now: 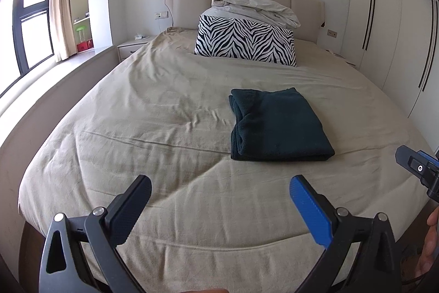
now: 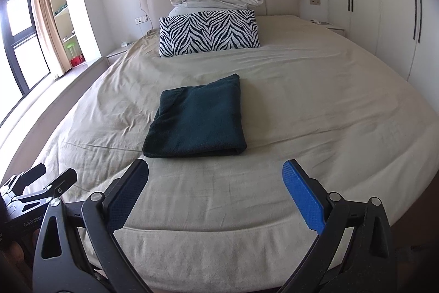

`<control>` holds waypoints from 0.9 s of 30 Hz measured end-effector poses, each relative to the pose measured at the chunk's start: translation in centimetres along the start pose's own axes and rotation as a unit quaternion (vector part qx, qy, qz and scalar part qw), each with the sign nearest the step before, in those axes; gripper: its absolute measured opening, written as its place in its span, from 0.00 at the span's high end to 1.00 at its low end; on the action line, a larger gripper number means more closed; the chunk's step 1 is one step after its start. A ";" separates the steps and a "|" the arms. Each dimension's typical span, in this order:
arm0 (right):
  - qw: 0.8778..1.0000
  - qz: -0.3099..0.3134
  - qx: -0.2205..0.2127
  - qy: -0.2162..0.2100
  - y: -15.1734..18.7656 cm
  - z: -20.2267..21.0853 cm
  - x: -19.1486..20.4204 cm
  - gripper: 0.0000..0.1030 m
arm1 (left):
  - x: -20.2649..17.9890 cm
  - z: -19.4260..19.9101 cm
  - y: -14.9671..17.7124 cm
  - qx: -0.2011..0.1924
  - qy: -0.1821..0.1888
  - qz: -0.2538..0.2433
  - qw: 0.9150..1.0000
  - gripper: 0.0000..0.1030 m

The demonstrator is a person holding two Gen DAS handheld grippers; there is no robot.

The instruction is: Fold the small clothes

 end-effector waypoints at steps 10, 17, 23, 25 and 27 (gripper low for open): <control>1.000 0.010 0.008 0.006 0.6 -1.1 0.7 0.03 | 0.6 -0.7 0.2 0.006 -0.004 0.008 1.000 0.00; 1.000 0.010 0.016 0.004 1.0 -1.9 1.0 0.03 | 0.8 -0.8 0.3 0.006 -0.004 0.008 1.000 0.00; 1.000 0.010 0.021 0.004 1.3 -2.4 1.2 0.03 | 0.7 -1.0 0.5 0.008 -0.006 0.007 1.000 0.00; 1.000 0.010 0.023 0.004 1.4 -2.5 1.3 0.03 | 0.7 -1.0 0.5 0.007 -0.006 0.007 1.000 0.00; 1.000 0.010 0.024 0.004 1.4 -2.6 1.3 0.03 | 0.7 -1.0 0.5 0.008 -0.006 0.007 1.000 0.00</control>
Point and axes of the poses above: each gripper's, at about its wrist camera, not at the fingertips, and z roughly against the way its jaws point, x to its left, y to its underside, the point moved 6 cm from there along -z, roughly the way its jaws point, and after that the axes turned 6 degrees about z, right-handed, at the moved point
